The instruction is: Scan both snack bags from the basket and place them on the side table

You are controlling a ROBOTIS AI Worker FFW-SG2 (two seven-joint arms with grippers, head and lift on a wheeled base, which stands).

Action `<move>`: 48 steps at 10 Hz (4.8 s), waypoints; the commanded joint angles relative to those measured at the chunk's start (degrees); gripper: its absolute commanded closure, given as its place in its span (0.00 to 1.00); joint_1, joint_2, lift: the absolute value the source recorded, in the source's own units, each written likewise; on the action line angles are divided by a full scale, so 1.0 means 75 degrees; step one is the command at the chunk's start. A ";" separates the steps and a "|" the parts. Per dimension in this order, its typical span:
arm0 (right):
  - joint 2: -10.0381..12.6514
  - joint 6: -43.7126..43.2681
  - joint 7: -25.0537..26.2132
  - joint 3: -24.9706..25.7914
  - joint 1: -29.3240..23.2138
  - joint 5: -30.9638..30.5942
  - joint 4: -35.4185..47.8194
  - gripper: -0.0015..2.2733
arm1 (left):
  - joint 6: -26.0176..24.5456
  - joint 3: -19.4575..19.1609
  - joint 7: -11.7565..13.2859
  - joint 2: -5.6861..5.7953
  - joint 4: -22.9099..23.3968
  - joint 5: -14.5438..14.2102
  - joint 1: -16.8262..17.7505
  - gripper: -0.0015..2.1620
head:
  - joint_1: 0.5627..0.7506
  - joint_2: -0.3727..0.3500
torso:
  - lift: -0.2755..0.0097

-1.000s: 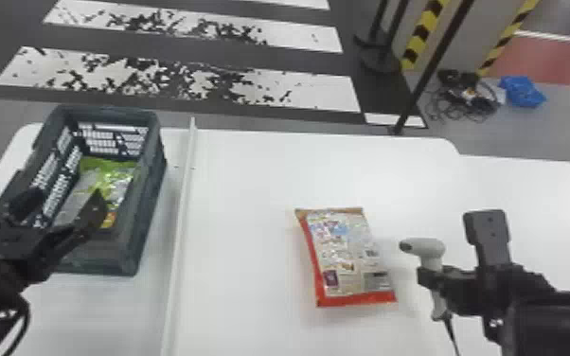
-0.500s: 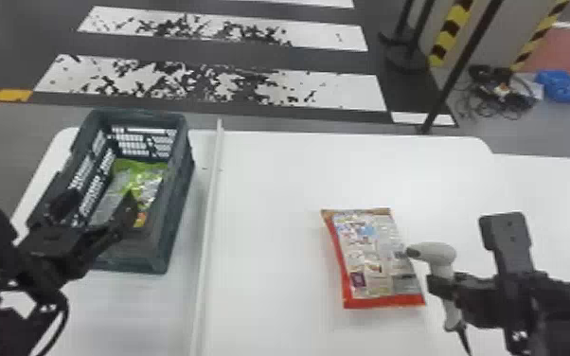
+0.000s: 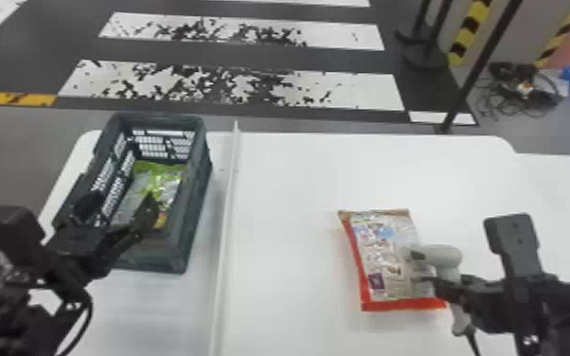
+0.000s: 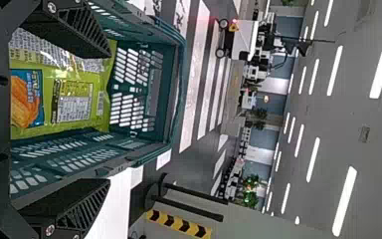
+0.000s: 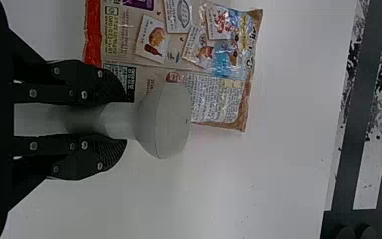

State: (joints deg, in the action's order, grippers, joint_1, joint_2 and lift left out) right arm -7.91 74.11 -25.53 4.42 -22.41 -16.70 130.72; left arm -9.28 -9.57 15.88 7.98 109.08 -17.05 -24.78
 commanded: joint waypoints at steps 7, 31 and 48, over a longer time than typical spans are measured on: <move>0.0000 0.0004 -0.0042 0.0102 0.0023 -0.0081 -0.0003 0.99 | 0.0000 -0.0013 -0.0008 -0.0021 -0.0013 0.0000 -0.0035 0.05 | 0.70 0.48 | 0.70; 0.0129 -0.0886 0.0638 0.1532 0.0656 0.1712 -0.1081 0.03 | 0.0023 -0.0024 0.0004 0.0038 0.0023 -0.0059 -0.0059 0.05 | 0.70 0.32 | 0.70; 0.0106 -0.0652 -0.1343 0.1204 0.1148 0.1887 -0.2148 0.99 | 0.0047 -0.0060 -0.0008 -0.0009 -0.0095 -0.0059 -0.0070 0.05 | 0.70 0.54 | 0.70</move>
State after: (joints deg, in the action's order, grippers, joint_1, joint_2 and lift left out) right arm -7.19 68.45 -35.55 12.17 -13.18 -4.02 112.41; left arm -8.92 -9.96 15.82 7.94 108.30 -17.41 -25.27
